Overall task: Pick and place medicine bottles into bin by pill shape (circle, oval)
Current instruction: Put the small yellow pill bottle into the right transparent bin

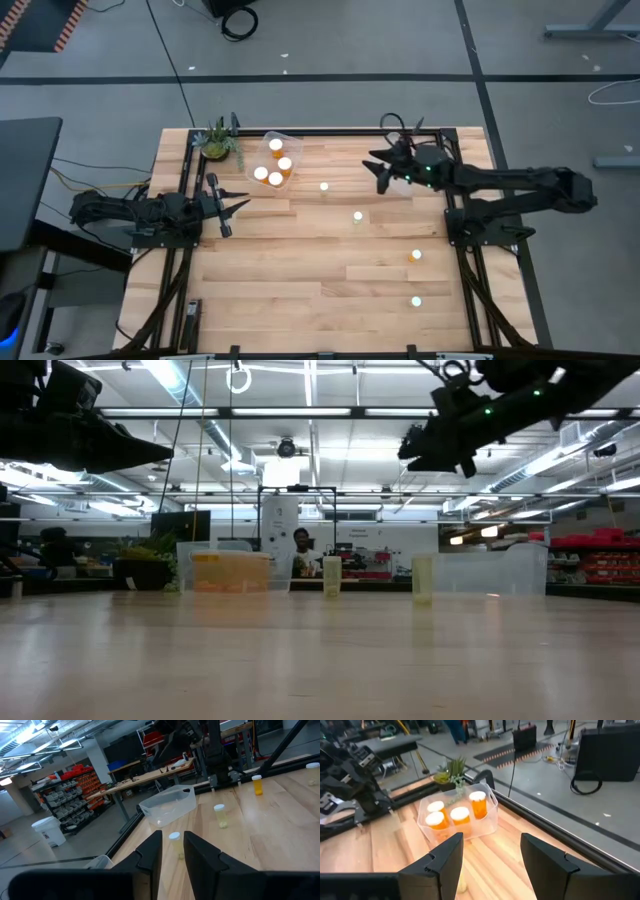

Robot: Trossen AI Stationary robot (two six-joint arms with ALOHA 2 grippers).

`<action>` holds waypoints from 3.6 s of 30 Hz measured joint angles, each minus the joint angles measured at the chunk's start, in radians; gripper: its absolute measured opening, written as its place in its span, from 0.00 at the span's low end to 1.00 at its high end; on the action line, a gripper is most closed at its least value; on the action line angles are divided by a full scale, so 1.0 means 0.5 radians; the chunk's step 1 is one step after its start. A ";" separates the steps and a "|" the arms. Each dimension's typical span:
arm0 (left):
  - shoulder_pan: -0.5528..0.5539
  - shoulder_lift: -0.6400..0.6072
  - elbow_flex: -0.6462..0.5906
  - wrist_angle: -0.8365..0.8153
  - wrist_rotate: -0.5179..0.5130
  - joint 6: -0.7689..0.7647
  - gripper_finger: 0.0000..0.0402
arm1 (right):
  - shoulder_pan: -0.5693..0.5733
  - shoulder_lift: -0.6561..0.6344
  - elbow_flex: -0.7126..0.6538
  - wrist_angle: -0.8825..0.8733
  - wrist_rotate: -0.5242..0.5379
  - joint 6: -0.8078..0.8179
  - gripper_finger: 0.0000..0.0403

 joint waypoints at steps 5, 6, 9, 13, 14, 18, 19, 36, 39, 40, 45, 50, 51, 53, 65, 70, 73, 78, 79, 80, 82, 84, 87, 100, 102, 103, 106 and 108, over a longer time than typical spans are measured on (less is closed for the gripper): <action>0.000 -0.001 0.000 0.000 0.000 0.000 0.21 | 0.001 0.192 0.188 -0.120 -0.040 0.013 0.51; 0.000 0.000 0.000 0.000 0.000 0.001 0.21 | 0.001 0.219 0.215 -0.141 -0.055 0.015 0.51; 0.000 0.000 0.000 0.000 0.000 0.000 0.20 | 0.001 0.278 0.274 -0.233 -0.061 0.021 0.51; 0.000 0.000 0.000 0.000 -0.001 0.001 0.20 | 0.027 0.313 0.281 -0.351 -0.060 0.057 0.51; 0.000 -0.001 0.000 0.000 -0.001 0.001 0.20 | 0.042 0.318 0.281 -0.383 -0.061 0.059 0.51; 0.000 0.000 0.000 0.000 0.000 0.000 0.21 | 0.121 0.332 0.281 -0.483 -0.061 0.059 0.51; 0.000 -0.001 0.000 0.000 0.000 0.000 0.22 | 0.144 0.331 0.281 -0.491 -0.061 0.058 0.51; 0.000 0.000 0.000 0.000 0.000 0.000 0.22 | 0.540 0.370 0.280 -0.556 -0.049 0.016 0.51; 0.000 0.000 0.000 0.000 0.000 0.000 0.22 | 0.610 0.420 0.280 -0.545 0.024 -0.014 0.51; 0.000 0.000 0.000 0.000 0.000 0.000 0.23 | 0.628 0.438 0.280 -0.546 0.049 -0.024 0.51; 0.000 0.000 0.000 0.000 0.000 0.000 0.22 | 0.663 0.484 0.280 -0.580 0.067 -0.040 0.51; 0.000 -0.001 0.000 0.000 -0.001 0.000 0.20 | 0.668 0.483 0.280 -0.658 0.059 -0.068 0.51; 0.000 0.000 0.000 0.000 0.000 0.000 0.20 | 0.668 0.484 0.280 -0.677 0.058 -0.075 0.51; 0.000 0.000 0.000 0.000 -0.001 0.001 0.20 | 0.668 0.502 0.280 -0.693 0.031 -0.077 0.51; 0.000 0.000 0.000 -0.001 -0.001 0.001 0.22 | 0.668 0.629 0.280 -0.732 -0.133 -0.106 0.51; 0.000 0.000 0.000 0.000 0.000 0.000 0.20 | 0.668 0.637 0.280 -0.753 -0.134 -0.126 0.51; 0.000 0.000 0.000 0.000 -0.001 0.001 0.20 | 0.668 0.690 0.280 -0.761 -0.134 -0.127 0.51; 0.000 0.000 0.000 0.000 -0.001 0.001 0.22 | 0.668 0.810 0.346 -0.757 -0.134 -0.124 0.51; 0.000 -0.001 0.000 0.002 0.000 0.000 0.22 | 0.668 0.837 0.376 -0.767 -0.134 -0.123 0.51; 0.000 0.000 0.000 0.001 -0.001 0.000 0.22 | 0.668 0.863 0.410 -0.795 -0.134 -0.124 0.51; 0.000 0.000 0.000 0.001 0.000 0.001 0.23 | 0.668 0.918 0.491 -0.871 -0.134 -0.124 0.51; 0.000 0.000 0.000 0.001 -0.001 0.000 0.23 | 0.668 0.966 0.572 -0.969 -0.134 -0.124 0.51; 0.000 0.000 0.000 0.001 0.000 0.000 0.22 | 0.668 1.026 0.686 -1.104 -0.134 -0.124 0.51; 0.000 0.000 0.000 0.000 0.000 0.000 0.23 | 0.668 1.240 0.874 -1.312 -0.154 -0.055 0.53; 0.000 0.000 0.000 0.000 0.000 0.000 0.22 | 0.668 1.246 0.874 -1.330 -0.157 -0.040 0.53; 0.000 0.000 0.000 0.000 0.000 0.000 0.22 | 0.668 1.245 0.874 -1.342 -0.157 -0.029 0.53; 0.000 0.000 0.000 0.000 0.000 0.001 0.21 | 0.668 1.244 0.874 -1.370 -0.158 0.011 0.53; 0.000 0.000 0.000 0.000 -0.001 0.001 0.20 | 0.668 1.244 0.874 -1.385 -0.168 0.029 0.53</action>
